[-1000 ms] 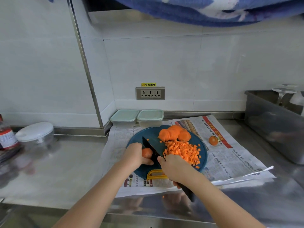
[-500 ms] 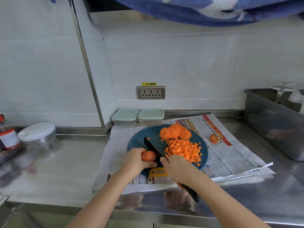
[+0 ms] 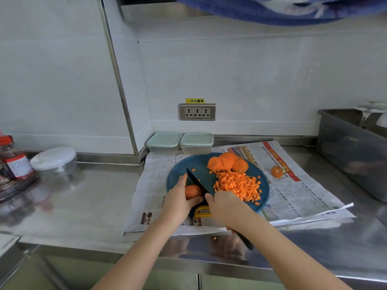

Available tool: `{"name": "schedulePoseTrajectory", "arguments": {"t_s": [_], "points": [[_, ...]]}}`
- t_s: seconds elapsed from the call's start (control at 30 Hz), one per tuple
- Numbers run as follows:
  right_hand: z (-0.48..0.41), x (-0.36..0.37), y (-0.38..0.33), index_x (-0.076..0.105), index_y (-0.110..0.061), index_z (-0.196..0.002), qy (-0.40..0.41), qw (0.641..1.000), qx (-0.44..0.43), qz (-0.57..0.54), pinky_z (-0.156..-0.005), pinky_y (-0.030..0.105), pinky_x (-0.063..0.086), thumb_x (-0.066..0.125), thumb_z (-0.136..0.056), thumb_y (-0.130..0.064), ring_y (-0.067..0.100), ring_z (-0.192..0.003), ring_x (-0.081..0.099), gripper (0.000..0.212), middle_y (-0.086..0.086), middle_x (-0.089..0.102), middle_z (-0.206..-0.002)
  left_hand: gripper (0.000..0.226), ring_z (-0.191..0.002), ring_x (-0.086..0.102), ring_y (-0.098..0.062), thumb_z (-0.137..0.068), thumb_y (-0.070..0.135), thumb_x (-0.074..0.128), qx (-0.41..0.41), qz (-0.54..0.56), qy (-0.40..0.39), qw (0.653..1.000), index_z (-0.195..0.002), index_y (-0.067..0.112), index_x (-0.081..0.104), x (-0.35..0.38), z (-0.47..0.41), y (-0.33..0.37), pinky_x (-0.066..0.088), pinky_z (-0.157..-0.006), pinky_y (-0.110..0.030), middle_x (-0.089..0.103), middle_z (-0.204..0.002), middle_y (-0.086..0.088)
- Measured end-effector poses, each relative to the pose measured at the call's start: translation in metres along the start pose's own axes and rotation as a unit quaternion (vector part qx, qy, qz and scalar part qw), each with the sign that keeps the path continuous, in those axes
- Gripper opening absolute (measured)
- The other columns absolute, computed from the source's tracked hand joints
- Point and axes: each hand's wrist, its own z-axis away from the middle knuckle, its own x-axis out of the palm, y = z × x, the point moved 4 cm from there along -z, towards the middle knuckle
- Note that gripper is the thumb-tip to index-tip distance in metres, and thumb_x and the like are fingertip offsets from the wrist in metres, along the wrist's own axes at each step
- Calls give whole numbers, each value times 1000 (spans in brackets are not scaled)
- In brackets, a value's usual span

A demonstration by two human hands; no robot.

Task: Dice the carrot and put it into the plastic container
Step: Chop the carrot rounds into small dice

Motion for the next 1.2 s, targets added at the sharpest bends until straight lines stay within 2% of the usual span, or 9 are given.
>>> {"name": "schedulePoseTrajectory", "arguments": {"t_s": [0.13, 0.27, 0.37, 0.53, 0.67, 0.73, 0.8, 0.97, 1.2], "points": [[2, -3, 0, 48, -11, -99, 12, 999, -24, 34, -52, 25, 32, 19, -105, -27, 16, -59, 39, 34, 4, 46, -74, 73, -134, 41, -21, -83, 33, 71, -9, 76, 25, 997, -143, 12, 36, 2, 4, -12, 35, -110, -34, 39, -148, -5], [5, -1, -1, 29, 3, -140, 33, 999, -14, 30, -45, 28, 19, 30, -100, -2, 21, -57, 29, 40, 21, 53, -108, 50, -118, 52, -19, -82, 29, 72, 13, 70, 48, 996, -129, 15, 58, -3, 4, -16, 42, -102, -31, 53, -127, -2], [6, -2, -2, 43, 11, -130, 19, 991, -42, 123, -42, 26, 11, 57, -89, -2, 22, -49, 23, 45, 23, 57, -92, 46, -117, 54, -18, -84, 27, 70, 33, 63, 51, 996, -128, 17, 59, -3, 3, -13, 41, -100, -27, 58, -125, -1], [5, 2, -2, 23, 2, -144, 22, 998, -11, 50, -46, 29, 22, 25, -101, 0, 18, -55, 24, 43, 19, 51, -112, 51, -138, 36, -19, -90, 22, 63, 50, 19, 59, 997, -138, 13, 47, 5, 10, -10, 22, -108, -17, 39, -148, -5], [1, 5, 6, 41, -2, -129, -4, 999, 28, -40, -45, 29, 23, 26, -103, -8, 22, -60, 41, 30, 12, 46, -85, 44, -120, 50, -25, -87, 19, 68, 82, -39, 105, 990, -129, 10, 58, 10, 13, -13, 33, -99, -19, 50, -130, -7], [-2, 3, 9, 50, -6, -91, 12, 999, -2, -42, -44, 25, 29, 25, -105, -26, 17, -54, 40, 35, 5, 41, -69, 43, -108, 55, -22, -87, 19, 67, 104, -66, 116, 986, -129, 11, 59, 11, 13, -12, 39, -92, -20, 54, -120, -5], [-1, -2, 12, 42, -12, -71, -8, 995, 19, -93, -42, 22, 34, 27, -104, -38, 16, -48, 46, 44, 5, 45, -63, 41, -101, 58, -18, -89, 20, 66, 123, -75, 127, 981, -129, 14, 59, 10, 15, -9, 38, -88, -17, 55, -116, -3], [6, -20, 11, 43, -10, -72, -35, 983, 46, -172, -34, 24, 38, 30, -102, -42, 16, -31, 45, 46, 8, 46, -56, 28, -96, 56, -11, -90, 26, 62, 120, -56, 126, 983, -119, 23, 62, 9, 16, -9, 33, -77, -5, 54, -110, 3], [4, -28, 10, 44, -10, -72, -19, 988, 26, -154, -33, 24, 39, 31, -102, -44, 16, -33, 46, 47, 8, 47, -58, 24, -83, 46, -3, -89, 27, 64, 142, -77, 134, 978, -112, 21, 63, 11, 14, -10, 32, -64, -1, 50, -104, 7]]}}
